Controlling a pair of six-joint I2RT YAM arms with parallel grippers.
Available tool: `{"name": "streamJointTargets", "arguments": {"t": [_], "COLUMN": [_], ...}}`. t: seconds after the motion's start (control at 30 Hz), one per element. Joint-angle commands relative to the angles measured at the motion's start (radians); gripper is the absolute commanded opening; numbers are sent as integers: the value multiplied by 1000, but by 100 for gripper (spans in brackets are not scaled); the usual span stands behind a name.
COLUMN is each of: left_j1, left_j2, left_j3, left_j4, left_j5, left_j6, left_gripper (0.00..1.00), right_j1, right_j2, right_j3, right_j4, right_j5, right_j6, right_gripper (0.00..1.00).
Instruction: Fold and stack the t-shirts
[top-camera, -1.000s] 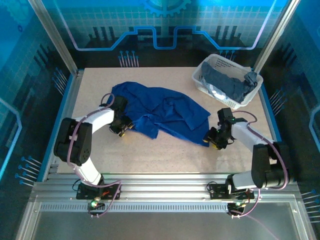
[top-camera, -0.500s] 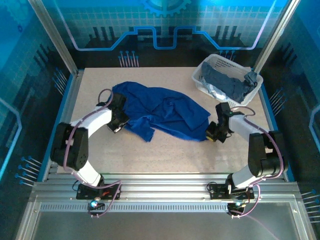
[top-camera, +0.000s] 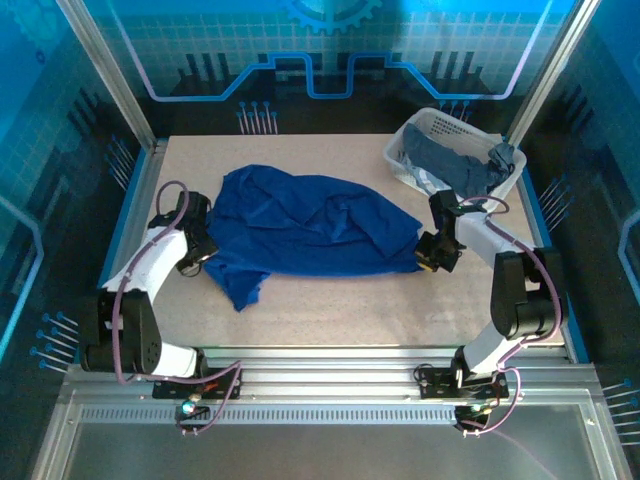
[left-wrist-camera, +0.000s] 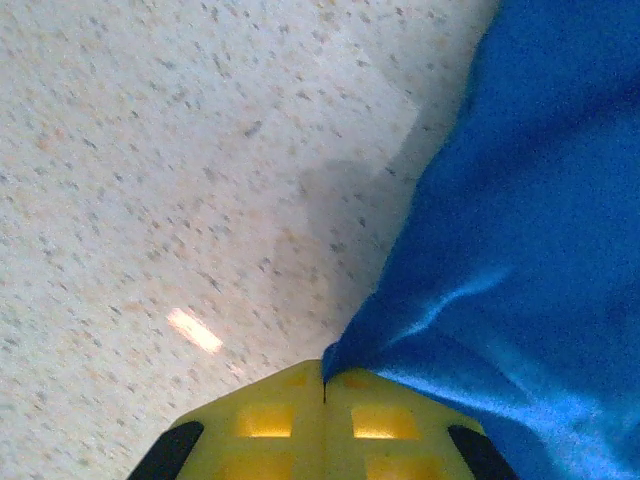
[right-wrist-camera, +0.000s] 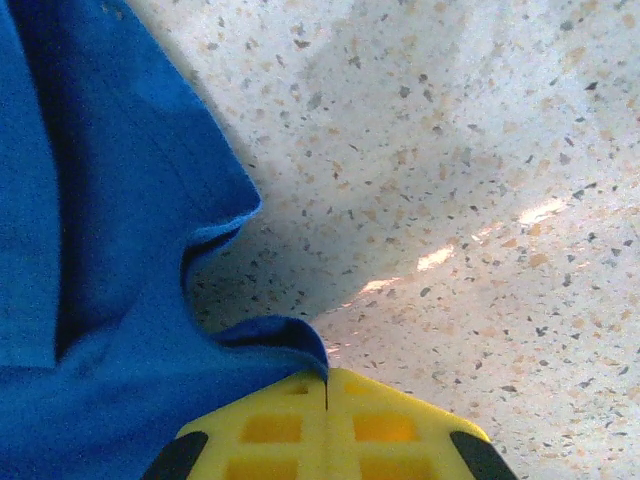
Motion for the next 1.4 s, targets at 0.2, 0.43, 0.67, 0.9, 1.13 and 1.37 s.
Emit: {"name": "streamJointTargets", "arguments": {"t": [0.2, 0.43, 0.67, 0.9, 1.13, 1.37], "left_j1": [-17, -119, -107, -110, -97, -18], "left_j2": [57, 19, 254, 267, 20, 127], "left_j3": [128, 176, 258, 320, 6, -47], "left_j4": [86, 167, 218, 92, 53, 178], "left_j5": [-154, -81, -42, -43, 214, 342], "left_j6": [219, 270, 369, 224, 69, 8], "left_gripper": [4, 0, 5, 51, 54, 58], "right_j1": [-7, -62, -88, -82, -81, -74], "right_j2": [31, 1, 64, 87, 92, 78], "right_j3": [71, 138, 204, 208, 196, 170], "right_j4": [-85, -132, -127, -130, -114, -98], "right_j5": [97, 216, 160, 126, 97, 77], "right_j6": [-73, -92, -132, -127, -137, -139], "right_gripper": [0, 0, 0, 0, 0, 0]}}
